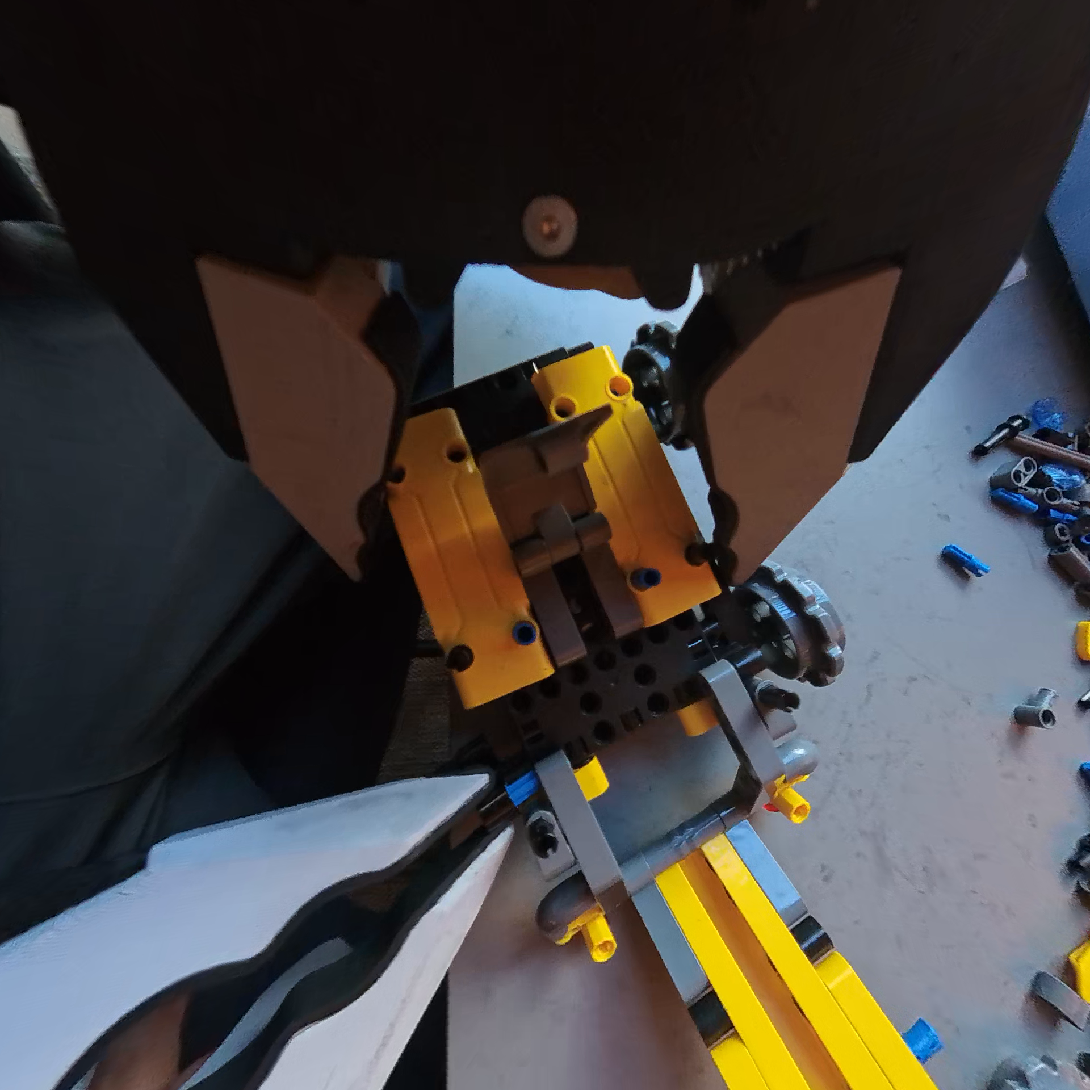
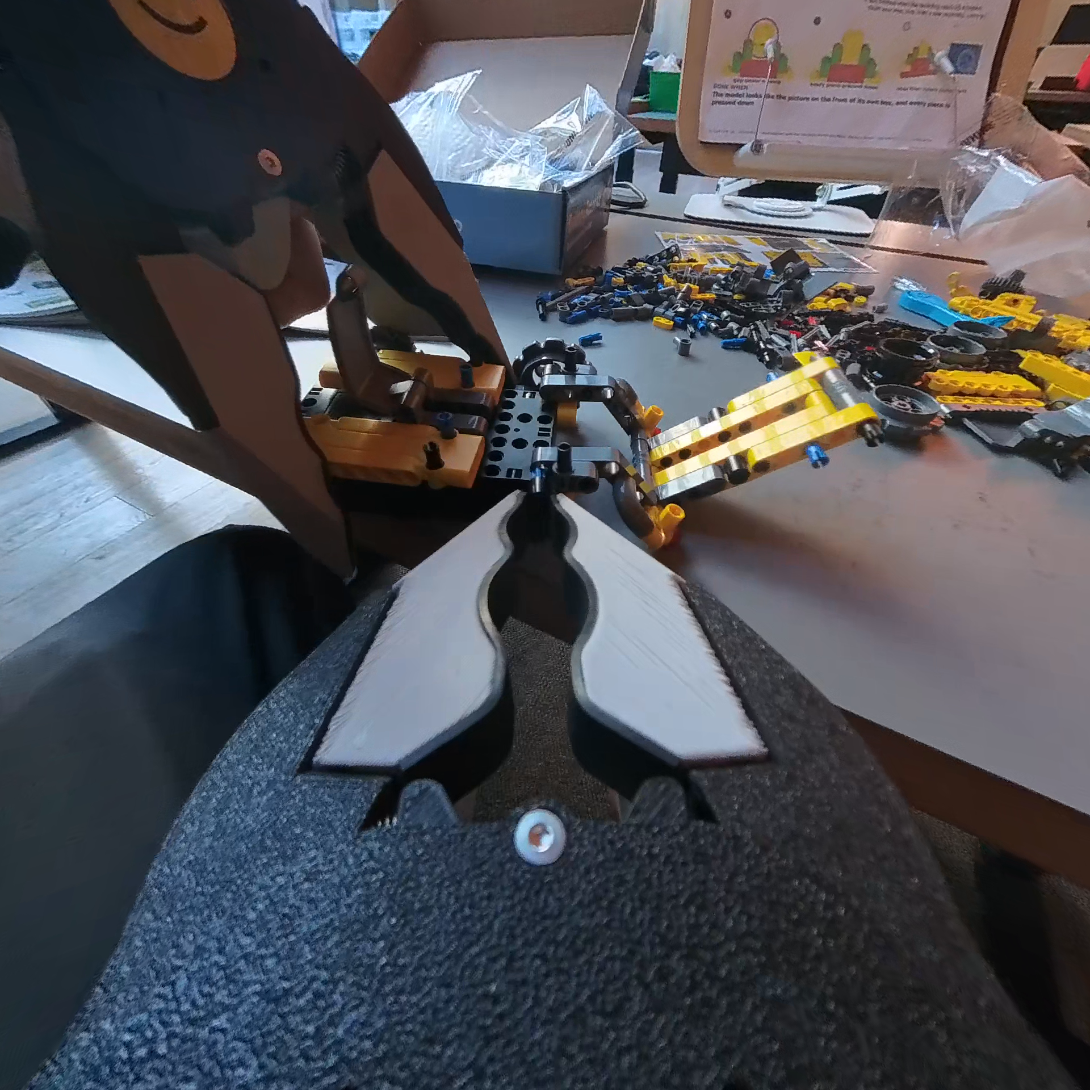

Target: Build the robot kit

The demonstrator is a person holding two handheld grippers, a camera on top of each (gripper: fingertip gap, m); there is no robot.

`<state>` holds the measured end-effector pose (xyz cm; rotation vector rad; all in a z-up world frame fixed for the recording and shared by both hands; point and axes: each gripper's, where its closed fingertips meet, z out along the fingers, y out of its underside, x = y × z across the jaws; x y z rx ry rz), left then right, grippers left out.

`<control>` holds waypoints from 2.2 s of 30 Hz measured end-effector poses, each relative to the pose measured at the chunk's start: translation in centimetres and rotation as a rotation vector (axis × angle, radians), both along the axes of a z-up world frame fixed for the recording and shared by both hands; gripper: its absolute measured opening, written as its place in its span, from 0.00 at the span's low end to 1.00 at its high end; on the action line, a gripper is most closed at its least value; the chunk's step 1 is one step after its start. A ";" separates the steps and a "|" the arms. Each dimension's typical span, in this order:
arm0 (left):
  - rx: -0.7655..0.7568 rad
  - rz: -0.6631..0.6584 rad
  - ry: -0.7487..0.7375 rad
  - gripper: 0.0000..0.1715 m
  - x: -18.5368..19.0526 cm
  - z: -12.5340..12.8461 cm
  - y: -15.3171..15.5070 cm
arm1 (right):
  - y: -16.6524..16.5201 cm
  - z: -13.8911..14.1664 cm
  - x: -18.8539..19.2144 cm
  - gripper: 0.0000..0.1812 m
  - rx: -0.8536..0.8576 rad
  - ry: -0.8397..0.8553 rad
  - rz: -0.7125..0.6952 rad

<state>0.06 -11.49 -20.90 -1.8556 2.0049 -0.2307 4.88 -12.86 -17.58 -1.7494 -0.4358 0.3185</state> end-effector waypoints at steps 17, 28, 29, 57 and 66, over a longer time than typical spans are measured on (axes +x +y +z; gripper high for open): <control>0.035 -0.005 -0.030 0.64 0.1 0.0 0.1 | 0.3 0.8 0.0 0.03 -0.065 0.018 -0.086; 0.038 -0.008 -0.020 0.65 0.1 -0.1 0.2 | 0.4 0.4 0.1 0.04 -0.046 -0.003 -0.076; 0.043 -0.008 -0.018 0.65 0.1 -0.2 0.2 | 0.4 0.3 0.2 0.04 -0.048 -0.009 -0.073; 0.092 -0.030 -0.012 0.65 0.0 -0.4 0.4 | 0.3 0.3 0.3 0.04 -0.042 0.078 -0.049; 0.097 -0.034 -0.013 0.64 -0.1 -0.4 0.5 | 0.6 0.0 0.3 0.04 -0.032 0.078 -0.038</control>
